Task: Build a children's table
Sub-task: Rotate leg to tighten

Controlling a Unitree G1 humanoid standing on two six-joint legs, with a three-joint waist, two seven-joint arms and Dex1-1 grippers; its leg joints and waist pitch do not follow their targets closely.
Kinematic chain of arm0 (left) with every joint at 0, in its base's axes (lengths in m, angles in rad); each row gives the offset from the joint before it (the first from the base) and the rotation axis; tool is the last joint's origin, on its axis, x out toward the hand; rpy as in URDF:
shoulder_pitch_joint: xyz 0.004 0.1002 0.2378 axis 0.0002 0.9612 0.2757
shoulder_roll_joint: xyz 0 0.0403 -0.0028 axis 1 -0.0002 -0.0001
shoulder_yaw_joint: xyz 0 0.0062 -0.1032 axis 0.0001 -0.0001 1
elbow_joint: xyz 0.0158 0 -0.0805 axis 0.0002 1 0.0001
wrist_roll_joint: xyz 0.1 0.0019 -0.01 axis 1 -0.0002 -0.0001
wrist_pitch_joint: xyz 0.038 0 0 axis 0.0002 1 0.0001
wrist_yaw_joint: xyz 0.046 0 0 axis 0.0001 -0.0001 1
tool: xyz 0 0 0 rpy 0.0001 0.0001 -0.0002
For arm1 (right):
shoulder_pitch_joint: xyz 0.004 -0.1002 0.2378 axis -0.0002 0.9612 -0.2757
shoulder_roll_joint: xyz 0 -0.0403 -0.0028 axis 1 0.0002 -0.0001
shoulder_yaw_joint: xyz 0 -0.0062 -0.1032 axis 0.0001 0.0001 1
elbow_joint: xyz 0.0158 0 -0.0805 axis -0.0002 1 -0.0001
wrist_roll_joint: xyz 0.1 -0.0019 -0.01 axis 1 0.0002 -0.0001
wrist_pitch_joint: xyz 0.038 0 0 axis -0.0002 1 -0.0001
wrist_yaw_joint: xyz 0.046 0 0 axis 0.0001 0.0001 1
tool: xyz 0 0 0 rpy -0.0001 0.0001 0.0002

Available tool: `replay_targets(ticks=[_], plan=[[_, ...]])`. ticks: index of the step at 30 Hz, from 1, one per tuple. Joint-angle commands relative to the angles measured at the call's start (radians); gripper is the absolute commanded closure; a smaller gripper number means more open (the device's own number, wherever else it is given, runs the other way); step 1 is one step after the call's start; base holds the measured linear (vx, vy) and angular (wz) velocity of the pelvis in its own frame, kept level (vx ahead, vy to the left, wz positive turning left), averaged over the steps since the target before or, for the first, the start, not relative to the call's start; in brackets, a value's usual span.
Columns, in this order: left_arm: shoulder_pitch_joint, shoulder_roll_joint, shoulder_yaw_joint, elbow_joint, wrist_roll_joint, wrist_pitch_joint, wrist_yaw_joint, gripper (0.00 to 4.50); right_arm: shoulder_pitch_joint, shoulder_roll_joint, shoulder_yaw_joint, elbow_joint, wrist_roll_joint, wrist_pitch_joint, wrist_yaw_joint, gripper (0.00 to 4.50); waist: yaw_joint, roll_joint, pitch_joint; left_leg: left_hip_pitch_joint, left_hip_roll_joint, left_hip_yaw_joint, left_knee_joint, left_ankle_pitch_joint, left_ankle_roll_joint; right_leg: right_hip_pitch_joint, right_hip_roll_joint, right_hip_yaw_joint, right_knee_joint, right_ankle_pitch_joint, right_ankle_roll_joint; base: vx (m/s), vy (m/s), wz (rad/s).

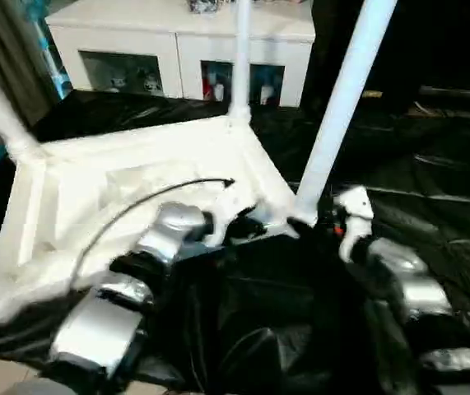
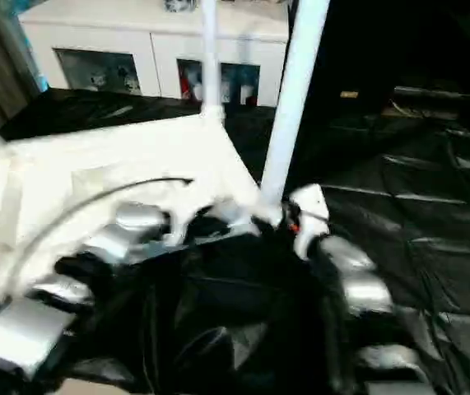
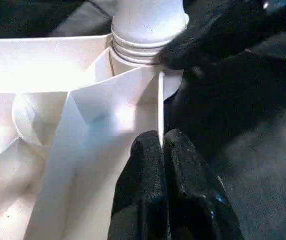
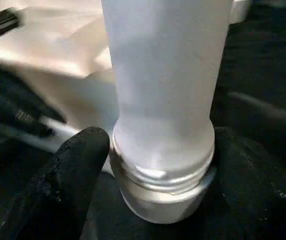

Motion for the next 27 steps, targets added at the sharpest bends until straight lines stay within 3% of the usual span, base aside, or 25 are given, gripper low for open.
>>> replay_targets(ticks=[1,5,8,10,13,15,16,21,27], plan=[[0.022,-0.001,-0.035,-0.049,-0.030,-0.025,-0.131,4.50,0.024,-0.019,0.074,-0.032,0.010,0.043,0.141,0.89,0.011,-0.011,-0.059,0.004,0.071,-0.030,-0.071,-0.152,0.102,0.043,-0.074,0.045,-0.060,-0.090,-0.260,0.060,-0.009,-0.01],[0.037,0.024,-0.035,-0.069,-0.051,-0.022,-0.217,4.50,0.041,-0.072,0.082,-0.073,0.025,0.059,0.229,0.89,0.019,-0.011,-0.064,0.006,0.070,-0.025,-0.060,-0.090,0.139,0.043,-0.074,0.044,-0.043,0.054,-0.307,0.000,0.000,0.00],[0.043,0.041,-0.034,-0.083,-0.060,-0.009,-0.277,4.50,0.060,-0.110,0.094,-0.117,0.038,0.081,0.284,0.89,0.031,-0.011,-0.063,0.008,0.071,-0.024,-0.058,-0.084,0.154,0.043,-0.076,0.043,-0.043,0.050,-0.306,0.000,0.000,0.00],[0.050,0.051,-0.034,-0.097,-0.068,-0.003,-0.309,4.50,0.067,-0.123,0.093,-0.134,0.041,0.089,0.302,0.89,0.036,-0.012,-0.061,0.009,0.073,-0.024,-0.061,-0.108,0.143,0.042,-0.078,0.044,-0.048,-0.001,-0.296,0.000,0.000,0.00],[0.059,0.059,-0.035,-0.117,-0.078,0.008,-0.339,4.50,0.069,-0.121,0.089,-0.142,0.048,0.098,0.316,0.89,0.036,-0.010,-0.057,0.013,0.075,-0.026,-0.069,-0.166,0.098,0.038,-0.078,0.045,-0.058,-0.104,-0.282,0.000,0.000,0.00],[0.061,0.060,-0.036,-0.122,-0.080,0.012,-0.347,4.50,0.070,-0.120,0.089,-0.145,0.053,0.102,0.323,0.89,0.035,-0.011,-0.057,0.014,0.075,-0.026,-0.070,-0.175,0.083,0.038,-0.077,0.046,-0.060,-0.124,-0.276,0.000,0.000,0.00],[0.063,0.060,-0.036,-0.127,-0.081,0.015,-0.351,4.50,0.070,-0.119,0.092,-0.150,0.056,0.107,0.329,1.14,0.035,-0.011,-0.056,0.014,0.075,-0.026,-0.070,-0.174,0.080,0.038,-0.077,0.047,-0.060,-0.125,-0.274,0.000,0.000,0.00],[0.072,0.058,-0.035,-0.144,-0.081,0.022,-0.356,4.50,0.077,-0.121,0.104,-0.177,0.077,0.145,0.357,1.56,0.038,-0.013,-0.061,0.010,0.072,-0.025,-0.065,-0.121,0.098,0.041,-0.078,0.046,-0.051,-0.055,-0.279,0.000,0.000,0.00],[0.074,0.060,-0.034,-0.146,-0.072,0.022,-0.342,4.50,0.090,-0.119,0.109,-0.195,0.088,0.170,0.369,1.76,0.040,-0.011,-0.061,0.012,0.072,-0.026,-0.064,-0.126,0.099,0.040,-0.076,0.045,-0.052,-0.058,-0.279,0.000,0.000,0.00]])
